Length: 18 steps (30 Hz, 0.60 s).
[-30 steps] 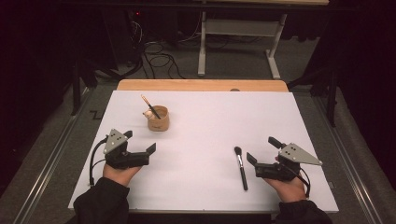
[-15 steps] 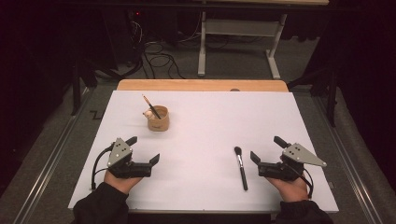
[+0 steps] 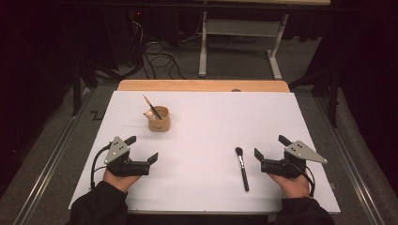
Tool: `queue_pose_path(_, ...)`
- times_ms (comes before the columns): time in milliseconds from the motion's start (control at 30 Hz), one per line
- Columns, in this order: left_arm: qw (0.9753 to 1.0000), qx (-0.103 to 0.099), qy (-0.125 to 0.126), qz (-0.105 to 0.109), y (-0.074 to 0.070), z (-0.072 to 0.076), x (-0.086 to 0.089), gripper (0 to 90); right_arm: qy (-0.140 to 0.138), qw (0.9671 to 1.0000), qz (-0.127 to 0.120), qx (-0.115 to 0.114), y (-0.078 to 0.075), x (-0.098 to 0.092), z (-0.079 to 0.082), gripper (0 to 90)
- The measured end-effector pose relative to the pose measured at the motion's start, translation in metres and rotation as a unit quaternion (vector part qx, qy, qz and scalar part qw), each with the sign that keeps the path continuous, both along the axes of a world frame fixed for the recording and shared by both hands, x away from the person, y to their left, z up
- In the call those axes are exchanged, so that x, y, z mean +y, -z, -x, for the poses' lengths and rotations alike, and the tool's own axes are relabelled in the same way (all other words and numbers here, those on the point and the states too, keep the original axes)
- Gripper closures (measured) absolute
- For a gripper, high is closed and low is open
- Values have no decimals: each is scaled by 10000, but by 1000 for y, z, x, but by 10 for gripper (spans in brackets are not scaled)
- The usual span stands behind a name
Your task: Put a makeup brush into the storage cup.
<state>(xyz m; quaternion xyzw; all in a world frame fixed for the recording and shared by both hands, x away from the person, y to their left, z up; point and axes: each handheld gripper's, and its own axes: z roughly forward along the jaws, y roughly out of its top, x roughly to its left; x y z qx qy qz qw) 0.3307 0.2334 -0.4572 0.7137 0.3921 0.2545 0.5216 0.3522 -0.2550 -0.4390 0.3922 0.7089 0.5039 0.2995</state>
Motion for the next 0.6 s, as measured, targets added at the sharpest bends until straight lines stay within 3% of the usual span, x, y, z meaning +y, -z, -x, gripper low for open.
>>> queue_pose_path(167,10000,-33,11,35,-3,2,-1,1,53,10000,83,6,2,-1,0,3)
queue_pose_path(367,9999,61,80,94,0,-4,-2,2,194,9997,147,39,4,-3,3,3)
queue_pose_path(600,9995,158,130,249,1,-9,1,4,454,9983,290,238,14,-9,1,3)
